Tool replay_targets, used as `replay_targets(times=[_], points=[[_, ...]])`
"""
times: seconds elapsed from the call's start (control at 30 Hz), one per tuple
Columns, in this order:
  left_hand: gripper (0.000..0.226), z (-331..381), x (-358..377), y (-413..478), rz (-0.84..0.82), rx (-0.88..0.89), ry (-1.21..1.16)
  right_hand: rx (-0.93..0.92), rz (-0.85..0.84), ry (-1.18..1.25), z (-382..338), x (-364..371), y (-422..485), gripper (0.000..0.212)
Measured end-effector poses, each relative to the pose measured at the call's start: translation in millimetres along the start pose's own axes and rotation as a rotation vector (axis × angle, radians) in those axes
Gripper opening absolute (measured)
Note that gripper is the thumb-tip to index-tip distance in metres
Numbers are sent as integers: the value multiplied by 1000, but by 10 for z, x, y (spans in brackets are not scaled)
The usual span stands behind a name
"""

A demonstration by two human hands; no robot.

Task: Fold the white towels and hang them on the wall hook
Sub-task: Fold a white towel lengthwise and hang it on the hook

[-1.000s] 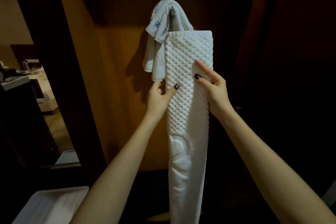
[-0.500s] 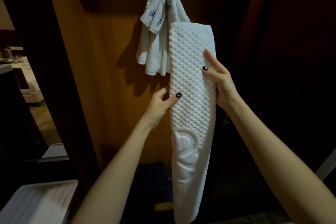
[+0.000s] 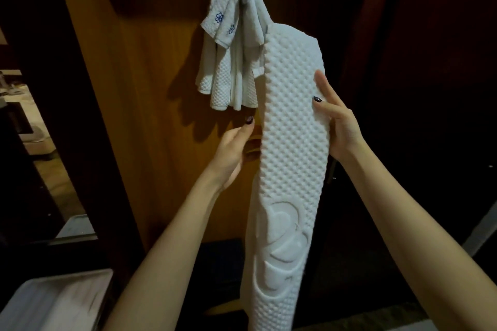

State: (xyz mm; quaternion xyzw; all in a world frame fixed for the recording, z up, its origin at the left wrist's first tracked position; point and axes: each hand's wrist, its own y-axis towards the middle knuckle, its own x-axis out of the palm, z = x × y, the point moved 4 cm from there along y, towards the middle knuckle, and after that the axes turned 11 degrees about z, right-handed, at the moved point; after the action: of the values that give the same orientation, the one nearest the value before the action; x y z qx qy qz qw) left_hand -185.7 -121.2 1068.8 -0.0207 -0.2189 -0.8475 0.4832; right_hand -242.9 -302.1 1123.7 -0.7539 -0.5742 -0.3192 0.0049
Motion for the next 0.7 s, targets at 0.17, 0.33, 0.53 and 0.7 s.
replay_targets(times=[0.17,0.33,0.53,0.7], points=[[27,-34,-8,2,3,-20,-85,56,-37,38,77,24,-36,50],[31,16,-2,-4,7,48,-104,67,-53,92,81,3,-23,50],[15,76,35,10,51,228,-113,115,-97,221,123,9,-4,51],[24,175,44,-34,158,410,43,104,-63,255,156,51,5,49]])
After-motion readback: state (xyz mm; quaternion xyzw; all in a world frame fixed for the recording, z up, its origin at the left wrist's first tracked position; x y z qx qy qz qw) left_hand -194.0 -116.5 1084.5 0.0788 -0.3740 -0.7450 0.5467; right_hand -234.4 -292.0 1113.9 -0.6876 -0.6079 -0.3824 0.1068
